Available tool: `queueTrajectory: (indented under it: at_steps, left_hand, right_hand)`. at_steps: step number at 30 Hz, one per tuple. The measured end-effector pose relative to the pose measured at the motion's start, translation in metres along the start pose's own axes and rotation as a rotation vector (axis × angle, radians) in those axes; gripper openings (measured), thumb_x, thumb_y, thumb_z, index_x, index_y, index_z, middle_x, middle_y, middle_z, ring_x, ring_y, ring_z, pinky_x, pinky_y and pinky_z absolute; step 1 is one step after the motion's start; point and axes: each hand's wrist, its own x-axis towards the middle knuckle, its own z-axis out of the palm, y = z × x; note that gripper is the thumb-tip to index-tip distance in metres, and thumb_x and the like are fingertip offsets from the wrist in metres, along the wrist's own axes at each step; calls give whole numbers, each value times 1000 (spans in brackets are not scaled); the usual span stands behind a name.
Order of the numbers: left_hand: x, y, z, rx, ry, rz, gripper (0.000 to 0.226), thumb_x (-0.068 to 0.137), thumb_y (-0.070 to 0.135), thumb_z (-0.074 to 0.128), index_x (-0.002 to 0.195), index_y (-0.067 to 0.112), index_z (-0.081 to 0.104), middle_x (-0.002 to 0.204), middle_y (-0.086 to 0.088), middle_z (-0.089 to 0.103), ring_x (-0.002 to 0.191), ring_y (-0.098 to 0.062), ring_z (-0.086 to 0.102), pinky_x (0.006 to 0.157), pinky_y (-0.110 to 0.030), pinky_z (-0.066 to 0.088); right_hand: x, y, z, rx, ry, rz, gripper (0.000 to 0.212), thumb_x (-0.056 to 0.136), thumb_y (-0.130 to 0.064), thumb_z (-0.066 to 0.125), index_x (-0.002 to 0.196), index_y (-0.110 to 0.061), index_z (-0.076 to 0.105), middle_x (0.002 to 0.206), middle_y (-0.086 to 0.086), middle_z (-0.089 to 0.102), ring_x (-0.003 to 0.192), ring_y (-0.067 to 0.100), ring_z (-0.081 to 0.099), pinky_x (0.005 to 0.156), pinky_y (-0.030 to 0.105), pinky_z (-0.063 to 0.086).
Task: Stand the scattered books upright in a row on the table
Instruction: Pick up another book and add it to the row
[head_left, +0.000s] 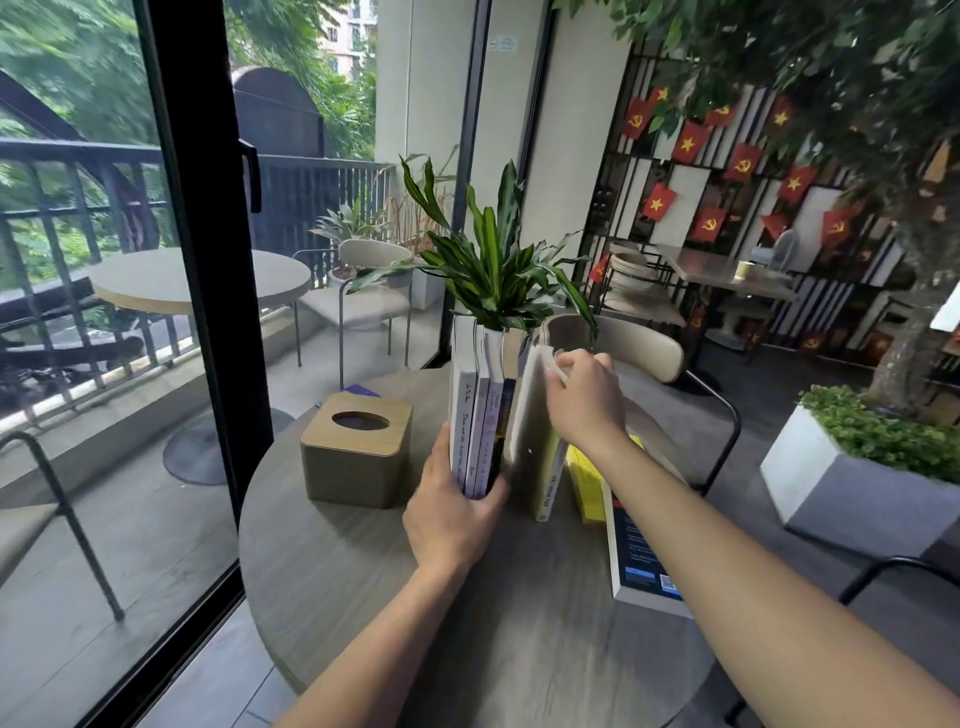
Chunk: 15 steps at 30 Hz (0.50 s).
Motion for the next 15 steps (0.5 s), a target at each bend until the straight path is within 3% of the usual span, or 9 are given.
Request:
queueTrajectory:
  at_steps: [7,9,11,13,15]
  left_hand:
    - [-1,3,-4,-18,-21,25,89,67,85,53,143,43,34,122,14,62,102,-15,63,82,-38,54]
    - [-1,5,-6,-47,-44,18,99,59,93,52,142,43,35,124,16,60,103,-12,63,85,-39,54]
    - [1,8,-7,-73,-58,14,108,50,95,58,140,38,38,125,16,59,106,-10,62,87,-39,54]
    - [2,10,-7,-80,-73,4,113,45,93,65,139,34,39,122,15,61,105,-9,61,85,-37,55]
    - [3,13,-7,-61,-82,-13,111,46,88,69,136,32,38,115,13,63,99,-11,63,80,-34,55]
  right_hand:
    - [1,-10,7,206,-78,-28,32,100,-29,43,121,-12,60,122,9,63,115,27,55,81,27,38]
    - [-2,-16,5,341,-162,-42,51,101,-49,31,135,-16,50,136,7,57,128,26,49,94,32,38]
    - [-5,-22,3,403,-271,-74,75,90,-72,22,151,-28,27,153,3,38,141,23,33,110,42,27]
    - [-6,-26,1,349,-339,-121,85,82,-80,27,154,-37,11,158,5,28,144,24,26,111,47,24]
    - [-8,-29,1,270,-374,-158,93,77,-81,42,153,-38,12,155,6,28,142,26,28,108,48,29]
